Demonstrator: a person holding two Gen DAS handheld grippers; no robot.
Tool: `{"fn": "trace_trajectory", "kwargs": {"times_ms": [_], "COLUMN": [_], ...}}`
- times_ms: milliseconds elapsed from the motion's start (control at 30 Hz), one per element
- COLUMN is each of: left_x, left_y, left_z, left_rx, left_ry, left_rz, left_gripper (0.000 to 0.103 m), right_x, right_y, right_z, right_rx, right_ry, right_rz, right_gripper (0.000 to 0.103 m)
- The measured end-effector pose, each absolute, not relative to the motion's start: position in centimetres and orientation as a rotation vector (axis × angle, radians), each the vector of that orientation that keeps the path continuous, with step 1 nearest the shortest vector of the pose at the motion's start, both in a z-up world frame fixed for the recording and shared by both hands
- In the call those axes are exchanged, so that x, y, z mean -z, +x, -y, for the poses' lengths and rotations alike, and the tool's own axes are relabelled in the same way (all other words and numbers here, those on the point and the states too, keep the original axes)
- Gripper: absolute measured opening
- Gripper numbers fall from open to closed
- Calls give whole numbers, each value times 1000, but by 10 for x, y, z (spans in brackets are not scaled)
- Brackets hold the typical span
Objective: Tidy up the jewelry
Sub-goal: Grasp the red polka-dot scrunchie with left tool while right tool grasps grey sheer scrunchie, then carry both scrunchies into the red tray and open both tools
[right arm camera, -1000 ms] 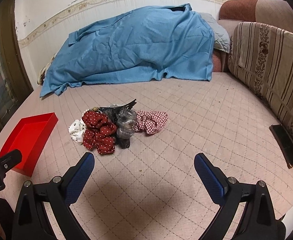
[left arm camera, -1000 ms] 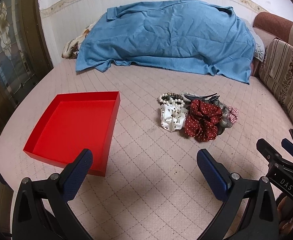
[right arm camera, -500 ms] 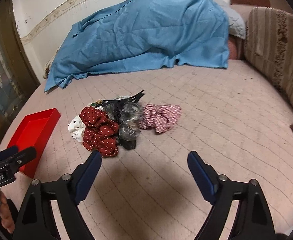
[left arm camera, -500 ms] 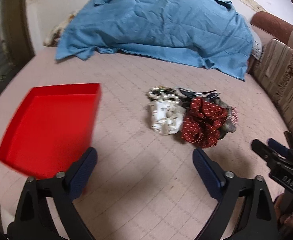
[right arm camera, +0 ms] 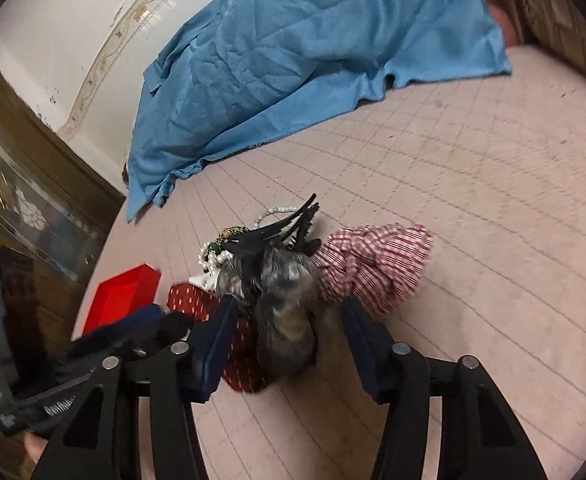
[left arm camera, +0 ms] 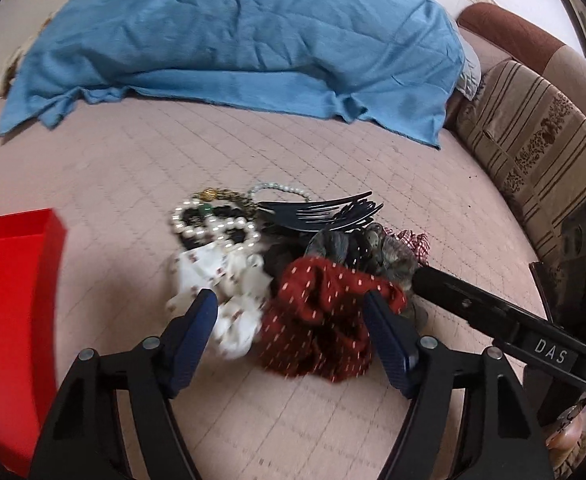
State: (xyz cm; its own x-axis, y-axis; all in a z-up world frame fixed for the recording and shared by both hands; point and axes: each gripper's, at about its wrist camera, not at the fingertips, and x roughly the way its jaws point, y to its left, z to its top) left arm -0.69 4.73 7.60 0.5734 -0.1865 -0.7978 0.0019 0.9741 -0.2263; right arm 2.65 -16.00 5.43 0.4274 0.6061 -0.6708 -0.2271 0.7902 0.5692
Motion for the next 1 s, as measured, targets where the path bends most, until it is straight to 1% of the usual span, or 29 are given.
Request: {"fn": "trace_trajectory", "kwargs": {"times_ms": [33, 67, 100, 133, 167, 200, 233, 267, 367, 700, 867, 1000], "left_x": [-74, -70, -66, -63, -60, -58, -58, -59, -69, -131, -149, -150], "left_y": [-3, 3, 7, 9, 11, 11, 10, 9, -1, -64, -91, -102], "left_z": [-47, -47, -47, -48, -48, -49, -49, -50, -54, -98, -148, -198], "left_rx": [121, 135, 151, 163, 173, 178, 178, 174, 165, 143, 71, -41], "left_ry": [-221, -238, -257, -274, -293, -303, -312, -316, -341, -428, -458, -472], "left_rz": [-962, -977, -995, -1004, -1017, -1025, -1025, -1018, -1001, -872, -823, -809], "left_gripper": [70, 58, 41, 31, 9, 6, 6, 6, 5, 5, 5, 5], "right_x": [-51, -48, -45, -43, -40, -39, -39, -40, -49, -108, -128, -141], "right_y": [31, 35, 37, 39, 40, 41, 41, 40, 34, 0, -7, -11], "right_z": [157, 155, 152, 149, 147, 145, 145, 144, 145, 148, 132, 97], "right_rx": [-544, -547, -552, -561, -567, -572, -575, -577, -572, -602, -645, -704], "right_ry": [434, 436, 439, 444, 446, 447, 447, 445, 422, 385, 373, 340], "right_rz": [-1013, -1022, -1031, -1040, -1048, -1055, -1056, -1052, -1031, -931, -919, -926], "right_gripper": [53, 48, 41, 37, 27, 20, 18, 12, 10, 9, 9, 9]}}
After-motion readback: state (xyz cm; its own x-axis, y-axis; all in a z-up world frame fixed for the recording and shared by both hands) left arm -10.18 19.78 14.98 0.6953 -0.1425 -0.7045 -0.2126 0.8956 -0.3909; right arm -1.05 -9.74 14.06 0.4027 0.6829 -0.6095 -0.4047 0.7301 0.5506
